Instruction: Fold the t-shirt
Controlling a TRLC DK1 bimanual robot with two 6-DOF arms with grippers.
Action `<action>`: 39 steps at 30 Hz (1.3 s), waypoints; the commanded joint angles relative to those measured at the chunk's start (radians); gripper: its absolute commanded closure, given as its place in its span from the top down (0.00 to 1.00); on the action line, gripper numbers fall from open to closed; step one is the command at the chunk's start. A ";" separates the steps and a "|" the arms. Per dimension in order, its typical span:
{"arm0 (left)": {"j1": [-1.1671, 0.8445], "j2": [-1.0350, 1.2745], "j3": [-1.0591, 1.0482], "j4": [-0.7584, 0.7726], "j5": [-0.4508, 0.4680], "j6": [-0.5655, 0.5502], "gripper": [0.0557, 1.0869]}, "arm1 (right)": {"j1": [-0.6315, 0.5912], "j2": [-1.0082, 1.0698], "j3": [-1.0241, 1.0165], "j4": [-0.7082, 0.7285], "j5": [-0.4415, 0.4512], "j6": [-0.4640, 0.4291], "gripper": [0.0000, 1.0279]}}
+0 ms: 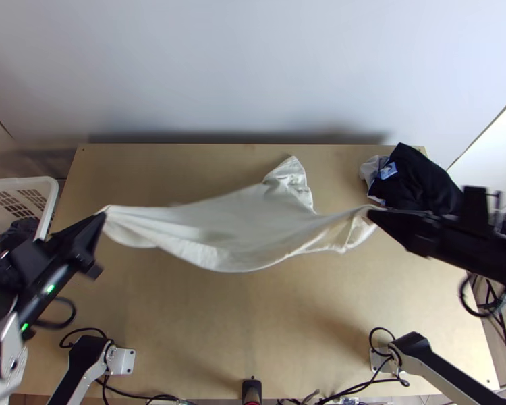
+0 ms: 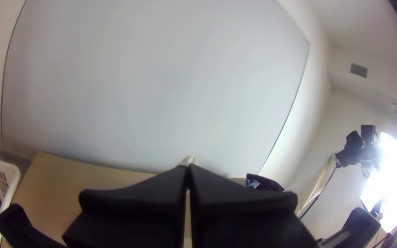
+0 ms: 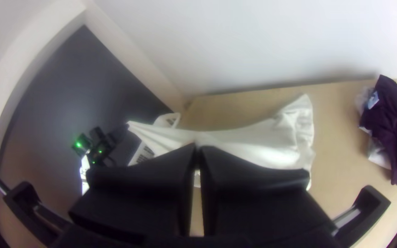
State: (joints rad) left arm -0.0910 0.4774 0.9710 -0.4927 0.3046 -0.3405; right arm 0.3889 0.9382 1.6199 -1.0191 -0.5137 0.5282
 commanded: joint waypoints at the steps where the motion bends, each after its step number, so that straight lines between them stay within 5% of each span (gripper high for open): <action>1: 0.037 -0.191 0.037 0.009 0.011 -0.043 0.03 | 0.056 -0.045 0.186 -0.052 -0.082 0.041 0.03; 18: 0.152 -0.284 0.382 -0.033 0.007 -0.115 0.03 | 0.021 -0.021 0.696 -0.053 -0.109 0.171 0.03; 23: 0.175 -0.272 0.429 -0.056 0.004 -0.117 0.03 | -0.008 -0.018 0.710 -0.024 -0.108 0.196 0.03; 32: 0.263 -0.283 0.149 0.112 -0.130 -0.094 0.03 | -0.038 0.059 0.465 0.083 -0.074 0.151 0.03; 39: 0.326 -0.286 -0.183 0.370 -0.114 -0.111 0.03 | -0.096 0.037 -0.031 0.464 -0.069 0.188 0.03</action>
State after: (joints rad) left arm 0.1852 0.1886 1.0458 -0.3099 0.1978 -0.4377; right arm 0.3309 0.9718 1.9526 -0.8169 -0.5915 0.6895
